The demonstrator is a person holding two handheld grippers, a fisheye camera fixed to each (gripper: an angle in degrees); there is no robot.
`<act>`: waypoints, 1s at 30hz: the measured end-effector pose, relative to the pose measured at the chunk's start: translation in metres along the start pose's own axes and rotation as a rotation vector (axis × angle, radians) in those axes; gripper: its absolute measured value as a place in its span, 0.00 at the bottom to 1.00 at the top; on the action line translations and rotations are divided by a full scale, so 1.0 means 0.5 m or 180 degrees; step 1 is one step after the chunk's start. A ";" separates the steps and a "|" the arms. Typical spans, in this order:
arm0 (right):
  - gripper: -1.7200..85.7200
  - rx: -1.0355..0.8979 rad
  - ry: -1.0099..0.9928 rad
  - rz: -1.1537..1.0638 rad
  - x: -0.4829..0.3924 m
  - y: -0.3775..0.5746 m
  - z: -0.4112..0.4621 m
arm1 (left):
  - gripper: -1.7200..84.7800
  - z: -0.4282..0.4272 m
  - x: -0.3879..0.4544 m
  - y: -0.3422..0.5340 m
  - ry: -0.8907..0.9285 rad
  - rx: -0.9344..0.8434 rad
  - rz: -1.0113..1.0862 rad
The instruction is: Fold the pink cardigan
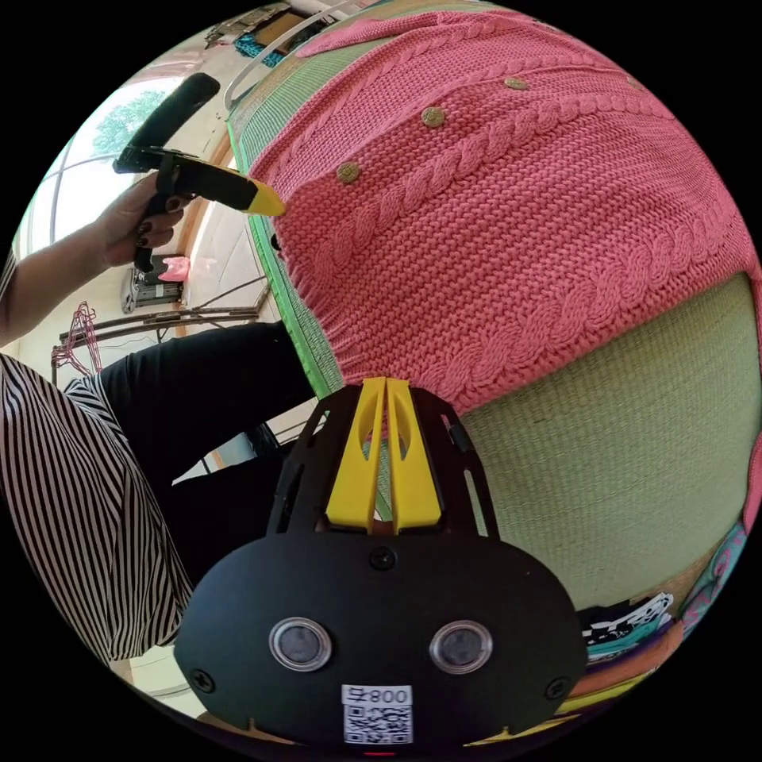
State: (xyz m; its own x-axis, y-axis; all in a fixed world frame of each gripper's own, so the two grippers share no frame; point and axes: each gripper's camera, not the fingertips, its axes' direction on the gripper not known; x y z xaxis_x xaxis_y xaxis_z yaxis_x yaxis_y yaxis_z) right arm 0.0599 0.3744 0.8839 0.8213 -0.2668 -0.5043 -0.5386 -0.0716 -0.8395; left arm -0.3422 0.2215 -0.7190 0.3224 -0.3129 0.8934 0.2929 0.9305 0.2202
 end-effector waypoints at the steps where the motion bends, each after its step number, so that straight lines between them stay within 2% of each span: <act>1: 0.02 -0.0021 -0.0022 0.0037 0.003 0.007 -0.003 | 0.02 0.012 0.001 0.001 0.0027 -0.0133 -0.0048; 8: 0.02 0.0012 -0.0083 0.0172 0.010 0.045 -0.021 | 0.03 -0.045 0.074 0.064 0.0326 0.0200 0.0065; 10: 0.02 0.0013 -0.0065 0.0161 0.001 0.052 -0.024 | 0.02 -0.043 0.096 0.051 0.0243 0.0122 0.0136; 13: 0.02 0.0002 -0.0060 0.0200 -0.007 0.065 -0.031 | 0.02 -0.012 0.117 0.029 -0.0189 -0.0213 0.0180; 17: 0.02 0.0038 -0.0162 0.0328 -0.010 0.094 -0.052 | 0.02 -0.037 0.146 0.059 -0.0037 -0.0009 0.0035; 20: 0.02 0.0371 -0.0319 0.0468 -0.005 0.119 -0.108 | 0.02 -0.077 0.195 0.066 0.0068 0.0188 0.0231; 22: 0.02 0.0857 -0.0450 0.0668 0.026 0.135 -0.174 | 0.02 -0.101 0.228 0.050 0.0030 0.0313 0.0405; 27: 0.02 0.1665 0.0278 0.1139 0.125 0.135 -0.299 | 0.02 -0.154 0.310 -0.043 -0.0348 0.0714 0.0825; 30: 0.02 0.1634 0.0830 0.1260 0.167 0.104 -0.330 | 0.02 -0.166 0.354 -0.087 -0.0939 0.0865 0.0870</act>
State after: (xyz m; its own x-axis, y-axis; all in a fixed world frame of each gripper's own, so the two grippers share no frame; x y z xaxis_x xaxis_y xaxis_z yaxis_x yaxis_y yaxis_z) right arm 0.0695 0.1897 0.8317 0.4751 -0.4058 -0.7808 -0.5784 0.5248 -0.6246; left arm -0.2231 0.1098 -0.6030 0.0744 -0.0193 0.9970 -0.0254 0.9995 0.0212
